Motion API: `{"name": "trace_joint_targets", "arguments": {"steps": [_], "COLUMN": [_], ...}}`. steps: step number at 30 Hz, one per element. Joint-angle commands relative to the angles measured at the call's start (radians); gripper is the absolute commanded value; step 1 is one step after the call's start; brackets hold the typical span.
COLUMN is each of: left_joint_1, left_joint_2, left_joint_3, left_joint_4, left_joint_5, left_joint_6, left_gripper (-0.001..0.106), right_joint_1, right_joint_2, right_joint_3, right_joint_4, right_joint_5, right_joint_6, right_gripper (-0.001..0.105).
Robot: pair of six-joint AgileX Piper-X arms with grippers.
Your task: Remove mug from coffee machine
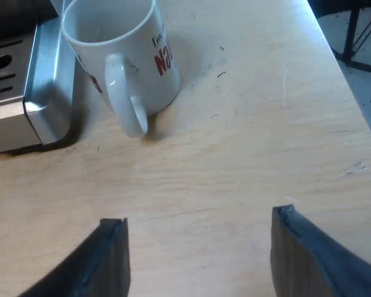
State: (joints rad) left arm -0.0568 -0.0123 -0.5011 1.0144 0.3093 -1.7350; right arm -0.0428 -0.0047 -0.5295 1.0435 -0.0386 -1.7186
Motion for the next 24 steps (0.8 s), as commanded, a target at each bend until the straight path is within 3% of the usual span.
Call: {"name": "trace_joint_targets", "arguments": {"steps": [1,8,12,24], "left_joint_1": [-0.002,-0.002,-0.002,-0.002], "left_joint_2": [-0.040,-0.040,-0.040,-0.040], "left_joint_3": [-0.005,-0.005,-0.005,0.003], "left_joint_4": [-0.013,-0.013,-0.013,-0.027], "left_joint_5": [0.002,0.002,0.002,0.002], "left_joint_6": [-0.011,-0.011,0.035,0.039], "left_gripper": [0.087,0.087,0.087,0.087], "right_joint_1": [-0.004,-0.004,-0.004,-0.004], "right_joint_2": [-0.048,-0.048,-0.048,-0.048], "right_joint_3": [-0.004,-0.004,-0.004,-0.004], "right_joint_4": [-0.001,-0.001,-0.001,-0.001], "right_joint_5": [-0.008,-0.008,-0.008,-0.008], "right_joint_6": [-0.013,-0.013,-0.013,-0.013], "right_gripper": [0.052,0.052,0.052,0.052]}}
